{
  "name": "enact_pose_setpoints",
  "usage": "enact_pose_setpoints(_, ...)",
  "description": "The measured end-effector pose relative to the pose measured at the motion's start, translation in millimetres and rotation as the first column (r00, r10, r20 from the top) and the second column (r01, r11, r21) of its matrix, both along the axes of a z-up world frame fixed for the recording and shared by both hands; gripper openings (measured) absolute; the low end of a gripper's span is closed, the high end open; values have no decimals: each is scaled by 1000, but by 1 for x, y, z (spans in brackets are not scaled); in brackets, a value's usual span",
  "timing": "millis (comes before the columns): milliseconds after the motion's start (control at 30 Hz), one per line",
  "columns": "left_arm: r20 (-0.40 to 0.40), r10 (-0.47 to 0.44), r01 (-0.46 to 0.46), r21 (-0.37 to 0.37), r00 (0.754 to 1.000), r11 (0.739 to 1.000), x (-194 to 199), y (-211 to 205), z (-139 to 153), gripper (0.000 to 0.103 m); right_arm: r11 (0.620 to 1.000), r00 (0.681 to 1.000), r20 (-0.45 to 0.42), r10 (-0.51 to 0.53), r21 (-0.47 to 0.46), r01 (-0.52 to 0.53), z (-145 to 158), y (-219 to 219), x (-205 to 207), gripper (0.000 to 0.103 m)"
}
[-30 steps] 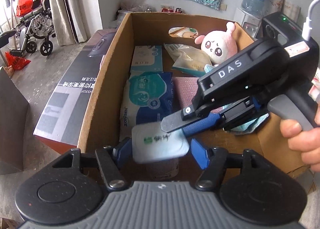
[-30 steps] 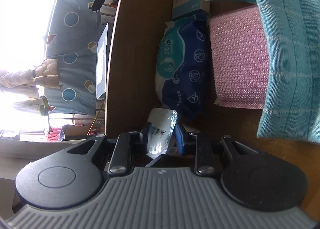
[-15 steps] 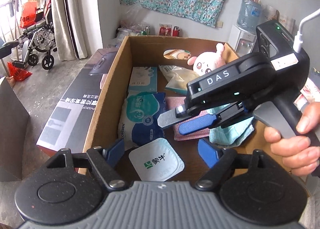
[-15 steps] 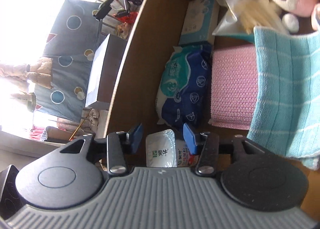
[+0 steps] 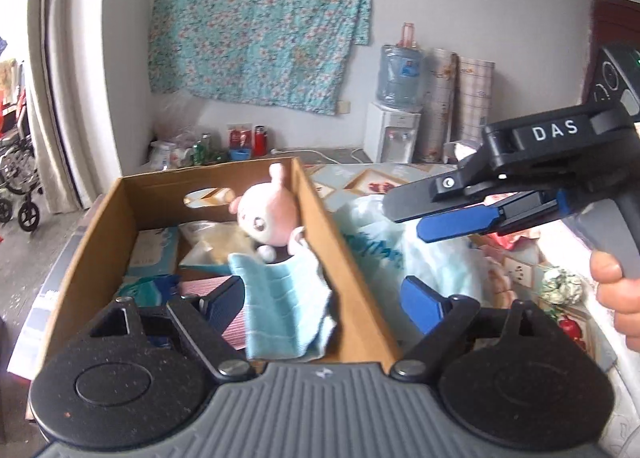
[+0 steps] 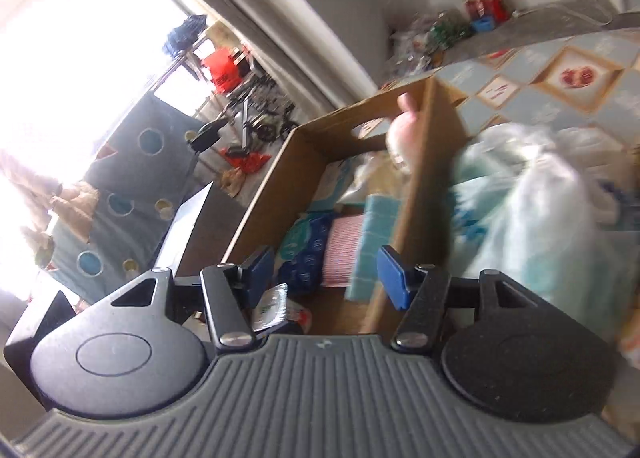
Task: Organize soft objects
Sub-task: 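Withdraw the right tool from the box back over the table, then close the right gripper on the green scrunchie while the left grips the striped towel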
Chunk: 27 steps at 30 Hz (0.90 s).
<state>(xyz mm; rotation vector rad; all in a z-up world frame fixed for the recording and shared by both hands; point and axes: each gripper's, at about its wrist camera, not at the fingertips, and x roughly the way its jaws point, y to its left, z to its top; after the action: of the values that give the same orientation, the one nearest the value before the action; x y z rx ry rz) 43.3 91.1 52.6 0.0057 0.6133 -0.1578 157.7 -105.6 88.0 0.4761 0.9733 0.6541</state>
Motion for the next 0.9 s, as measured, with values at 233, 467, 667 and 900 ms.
enact_pose_setpoints(233,7,-168,168,19,986,986,18,-83,-22,86,936,957,97,-273,-204,288,-16,-126,-64,66)
enact_pose_setpoints(467,-44,-296,297,37,954,954,43,-149,-54,85,808,928,157,-336,-459,370,-56,-174,-74,66)
enact_pose_setpoints(667,-75,-354,360,102,932,927,60,-190,-78,77,748,939,145,-312,-572,337,-84,-197,-48,72)
enact_pose_setpoints(900,-161,-383,406,145,909,902,90,-214,-108,60,686,958,101,-270,-677,265,-129,-209,-18,72)
